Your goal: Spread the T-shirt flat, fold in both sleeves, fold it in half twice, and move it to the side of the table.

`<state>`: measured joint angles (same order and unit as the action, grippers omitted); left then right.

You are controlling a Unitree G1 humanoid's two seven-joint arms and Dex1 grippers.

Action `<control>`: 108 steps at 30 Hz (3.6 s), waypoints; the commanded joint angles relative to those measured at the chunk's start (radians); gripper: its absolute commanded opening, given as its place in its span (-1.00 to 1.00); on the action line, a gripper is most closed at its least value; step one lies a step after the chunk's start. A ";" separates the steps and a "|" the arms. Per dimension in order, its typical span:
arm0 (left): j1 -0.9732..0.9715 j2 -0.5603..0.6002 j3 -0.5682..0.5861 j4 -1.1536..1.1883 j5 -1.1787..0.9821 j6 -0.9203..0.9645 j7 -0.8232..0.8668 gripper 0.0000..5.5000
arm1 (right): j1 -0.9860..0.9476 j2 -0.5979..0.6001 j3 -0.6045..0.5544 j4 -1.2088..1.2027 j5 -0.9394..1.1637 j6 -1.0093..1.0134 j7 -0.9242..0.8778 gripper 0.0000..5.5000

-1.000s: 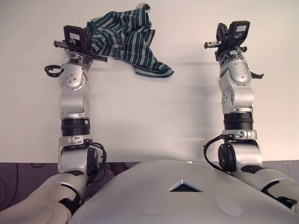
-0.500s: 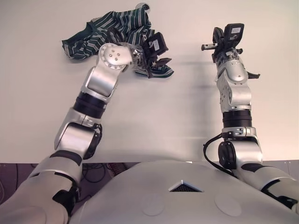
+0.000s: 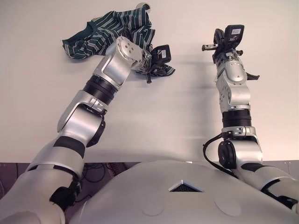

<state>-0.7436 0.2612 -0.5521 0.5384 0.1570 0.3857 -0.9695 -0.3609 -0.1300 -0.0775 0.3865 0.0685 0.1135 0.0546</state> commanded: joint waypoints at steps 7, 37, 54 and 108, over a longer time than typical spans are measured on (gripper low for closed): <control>-0.007 -0.007 0.045 0.011 0.006 -0.004 0.016 -0.99 | -0.019 -0.003 0.002 0.010 -0.011 -0.008 -0.011 -1.00; 0.012 0.070 0.694 -0.584 -0.416 0.361 0.484 -1.00 | -0.167 0.012 0.302 0.037 -0.004 0.182 0.536 -0.52; -0.004 0.067 0.690 -0.650 -0.488 0.387 0.518 -1.00 | -0.299 0.070 0.314 0.304 -0.063 0.132 0.468 -0.52; -0.632 0.305 0.660 0.649 -0.174 -0.515 0.443 -1.00 | -1.128 -0.347 0.033 0.843 -0.128 -0.344 0.573 -0.99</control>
<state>-1.4191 0.5335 0.0895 1.2361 0.0036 -0.1379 -0.4686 -1.5280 -0.4312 -0.0385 1.2658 -0.0777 -0.2286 0.5417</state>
